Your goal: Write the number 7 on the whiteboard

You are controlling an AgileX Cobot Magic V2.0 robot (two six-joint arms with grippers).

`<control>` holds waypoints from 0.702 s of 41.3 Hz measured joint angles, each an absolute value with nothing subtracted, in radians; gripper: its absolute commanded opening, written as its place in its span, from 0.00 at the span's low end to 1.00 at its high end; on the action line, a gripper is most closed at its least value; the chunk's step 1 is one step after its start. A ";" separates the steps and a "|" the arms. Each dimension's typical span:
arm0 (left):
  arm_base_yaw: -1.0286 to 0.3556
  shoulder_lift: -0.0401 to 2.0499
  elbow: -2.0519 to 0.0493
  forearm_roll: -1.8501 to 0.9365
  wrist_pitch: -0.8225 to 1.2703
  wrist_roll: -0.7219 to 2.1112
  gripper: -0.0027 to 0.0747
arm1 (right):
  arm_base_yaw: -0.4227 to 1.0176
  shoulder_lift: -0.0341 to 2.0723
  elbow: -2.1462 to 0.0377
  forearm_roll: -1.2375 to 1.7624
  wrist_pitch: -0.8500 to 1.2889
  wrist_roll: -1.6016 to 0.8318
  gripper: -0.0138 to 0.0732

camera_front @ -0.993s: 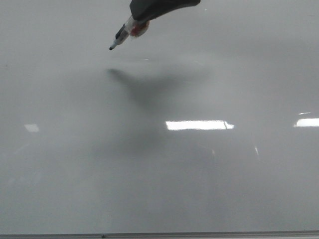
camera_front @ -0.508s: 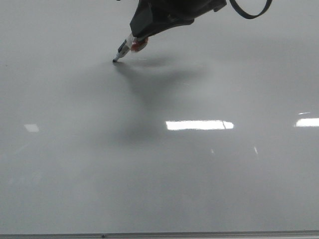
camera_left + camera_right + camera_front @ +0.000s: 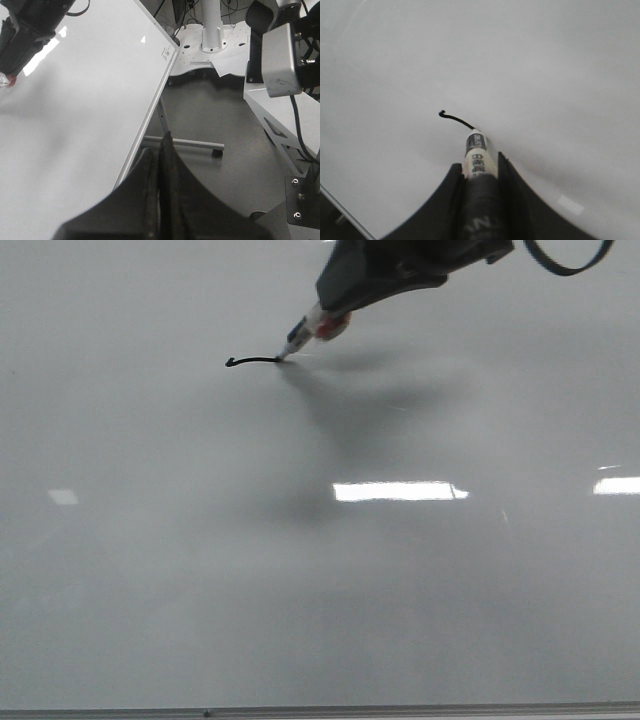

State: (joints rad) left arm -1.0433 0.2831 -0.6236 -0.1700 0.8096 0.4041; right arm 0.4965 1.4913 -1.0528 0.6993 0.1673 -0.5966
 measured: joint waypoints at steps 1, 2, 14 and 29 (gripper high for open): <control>-1.043 0.283 -0.624 -0.170 0.810 0.404 0.01 | 0.486 1.480 -1.040 0.700 0.169 -0.597 0.09; -1.043 0.283 -0.624 -0.170 0.810 0.404 0.01 | 0.478 1.472 -1.030 0.700 0.171 -0.597 0.09; -1.043 0.283 -0.624 -0.170 0.810 0.404 0.01 | 0.434 1.419 -0.971 0.700 0.192 -0.615 0.09; -1.043 0.283 -0.624 -0.170 0.810 0.404 0.01 | 0.438 1.500 -0.962 0.697 0.332 -0.619 0.09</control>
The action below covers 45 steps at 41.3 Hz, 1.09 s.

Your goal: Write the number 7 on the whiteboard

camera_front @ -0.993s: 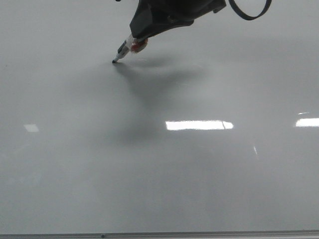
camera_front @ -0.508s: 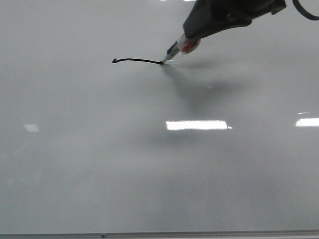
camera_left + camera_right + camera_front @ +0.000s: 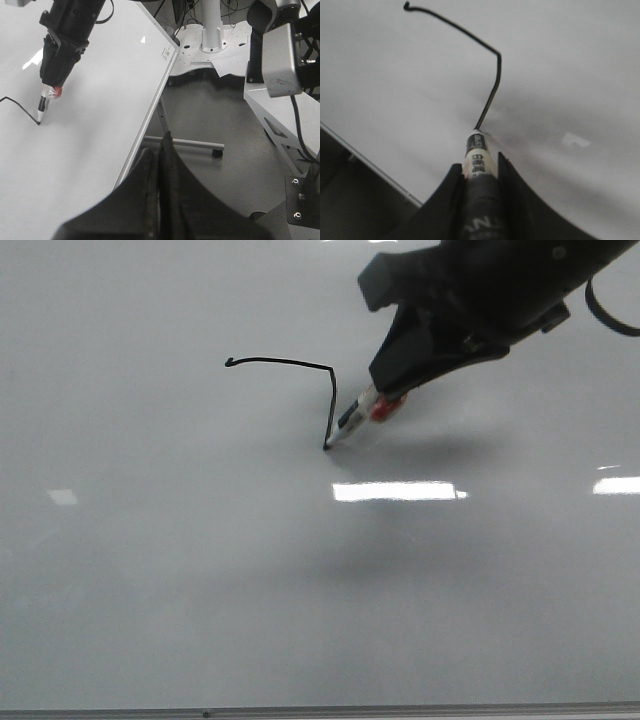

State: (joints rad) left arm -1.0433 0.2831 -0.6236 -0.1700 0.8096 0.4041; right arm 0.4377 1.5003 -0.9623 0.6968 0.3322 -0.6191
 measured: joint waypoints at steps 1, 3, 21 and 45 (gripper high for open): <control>-1.043 0.283 -0.624 -0.170 0.810 0.404 0.01 | 0.444 1.512 -0.962 0.697 0.337 -0.619 0.09; -1.043 0.283 -0.624 -0.170 0.810 0.404 0.01 | 0.453 1.530 -0.962 0.697 0.343 -0.619 0.09; -1.043 0.283 -0.624 -0.170 0.810 0.404 0.01 | 0.548 1.541 -0.964 0.672 0.412 -0.625 0.09; -1.043 0.416 -0.622 -0.026 0.692 0.123 0.02 | 0.733 1.348 -1.222 0.656 0.940 -0.673 0.09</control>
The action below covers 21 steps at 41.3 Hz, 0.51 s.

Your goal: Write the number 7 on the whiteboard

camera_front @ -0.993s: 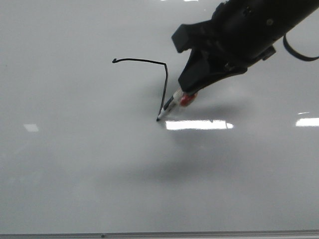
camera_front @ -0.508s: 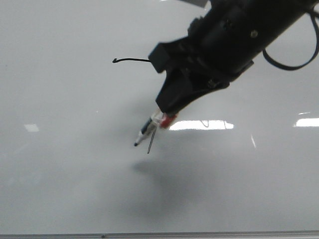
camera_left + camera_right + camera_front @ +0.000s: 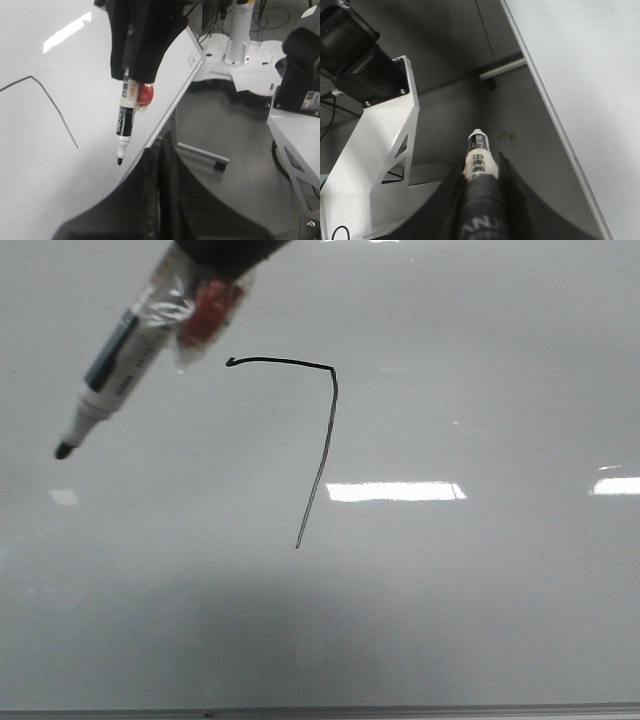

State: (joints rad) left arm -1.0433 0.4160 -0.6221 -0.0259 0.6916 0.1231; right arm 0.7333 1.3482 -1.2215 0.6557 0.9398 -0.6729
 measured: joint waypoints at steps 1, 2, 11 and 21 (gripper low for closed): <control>-1.043 0.434 -0.622 -0.023 0.688 0.115 0.05 | 0.739 1.348 -1.226 0.656 0.941 -0.673 0.09; -1.043 0.465 -0.622 -0.018 0.685 0.110 0.10 | 0.745 1.348 -1.231 0.656 0.947 -0.673 0.09; -1.043 0.674 -0.669 0.011 0.678 0.155 0.65 | 0.781 1.348 -1.238 0.652 0.960 -0.676 0.09; -1.043 0.793 -0.672 0.028 0.626 0.159 0.64 | 0.818 1.348 -1.239 0.650 0.960 -0.676 0.09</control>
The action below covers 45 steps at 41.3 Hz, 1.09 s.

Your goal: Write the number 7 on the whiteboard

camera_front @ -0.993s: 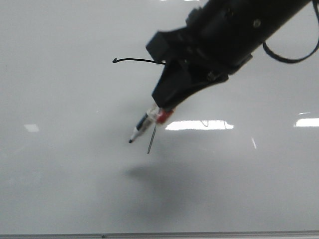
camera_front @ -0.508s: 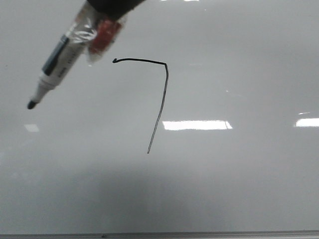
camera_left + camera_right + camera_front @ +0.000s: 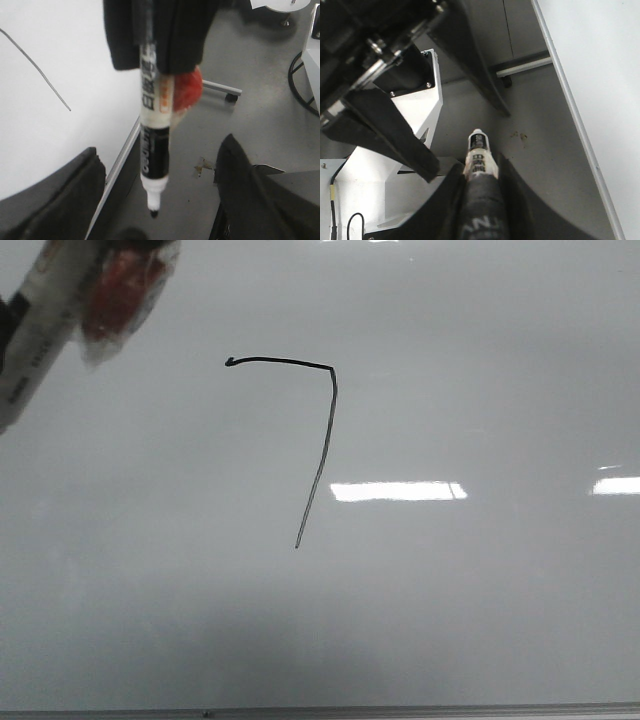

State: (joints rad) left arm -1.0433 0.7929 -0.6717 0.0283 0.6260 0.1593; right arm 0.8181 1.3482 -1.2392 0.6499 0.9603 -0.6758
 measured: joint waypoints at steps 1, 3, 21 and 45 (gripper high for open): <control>-1.043 0.804 -0.672 0.030 0.613 0.159 0.64 | 0.824 1.348 -1.239 0.650 0.960 -0.676 0.09; -1.043 0.830 -0.672 0.030 0.588 0.159 0.64 | 0.837 1.348 -1.239 0.650 0.960 -0.676 0.09; -1.043 0.869 -0.673 0.030 0.570 0.161 0.29 | 0.849 1.348 -1.240 0.617 0.954 -0.676 0.09; -1.029 0.881 -0.679 0.042 0.669 0.114 0.01 | 0.808 1.323 -1.241 0.588 0.915 -0.676 0.72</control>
